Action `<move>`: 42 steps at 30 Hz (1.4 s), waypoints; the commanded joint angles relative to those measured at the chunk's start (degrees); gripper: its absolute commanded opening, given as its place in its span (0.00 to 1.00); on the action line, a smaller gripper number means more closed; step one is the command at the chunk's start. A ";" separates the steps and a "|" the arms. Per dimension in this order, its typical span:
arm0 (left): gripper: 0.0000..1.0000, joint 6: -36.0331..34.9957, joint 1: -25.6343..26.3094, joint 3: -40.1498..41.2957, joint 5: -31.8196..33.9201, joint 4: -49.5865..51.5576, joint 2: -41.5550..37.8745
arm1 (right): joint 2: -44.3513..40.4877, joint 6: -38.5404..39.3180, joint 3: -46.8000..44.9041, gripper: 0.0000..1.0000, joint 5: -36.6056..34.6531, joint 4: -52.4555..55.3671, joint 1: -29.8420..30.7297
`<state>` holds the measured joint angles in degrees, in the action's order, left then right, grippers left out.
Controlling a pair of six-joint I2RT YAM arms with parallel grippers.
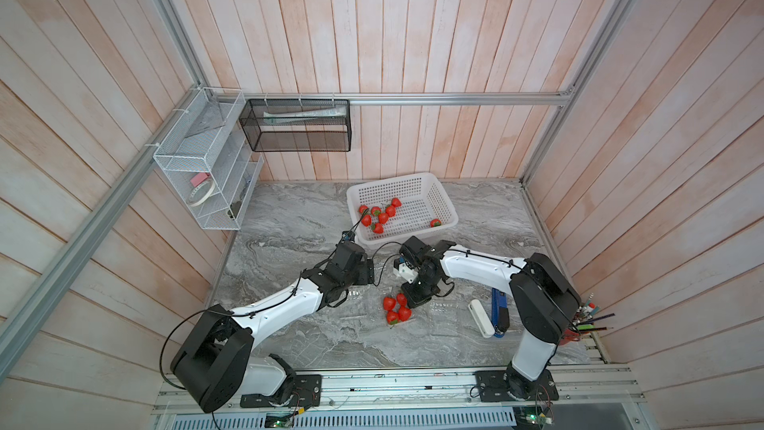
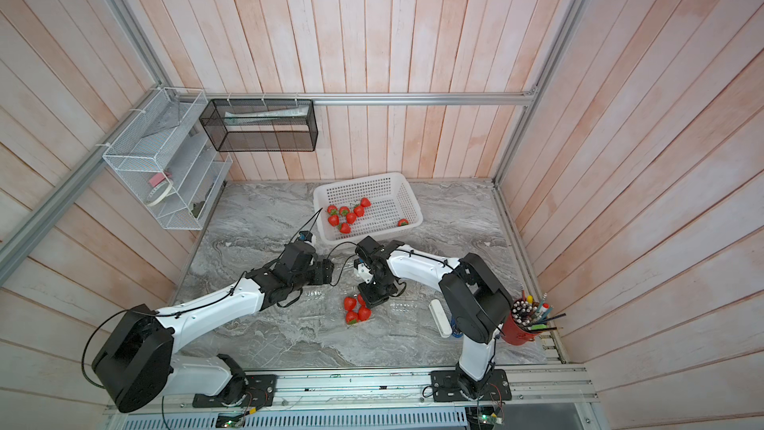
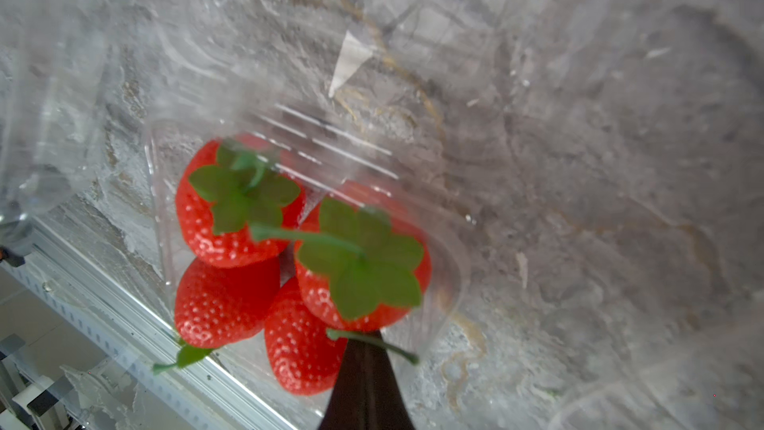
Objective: Pack strawberries into containers
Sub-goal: Adjust the packing box at the center of the board, then adjust the basket at the center of the board.
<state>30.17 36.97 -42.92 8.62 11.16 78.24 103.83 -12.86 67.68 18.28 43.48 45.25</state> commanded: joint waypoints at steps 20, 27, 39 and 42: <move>0.83 -0.37 -0.76 -0.41 -0.81 0.21 -1.17 | -6.23 2.55 5.72 0.00 3.77 -0.99 -7.38; 0.83 0.07 -0.78 -0.50 -1.13 -0.44 -0.22 | -3.17 -2.52 7.64 0.15 10.52 -16.58 -13.62; 0.92 -0.38 -2.55 0.72 -0.62 0.61 -1.24 | 8.05 -3.14 10.49 0.46 13.97 -21.61 -14.05; 0.92 -0.29 -3.04 0.79 -1.05 0.49 -0.99 | 8.23 -3.52 8.42 0.46 14.37 -22.72 -13.86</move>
<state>29.98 34.41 -42.89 7.94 11.18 78.08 111.66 -15.97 77.65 30.94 22.28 30.98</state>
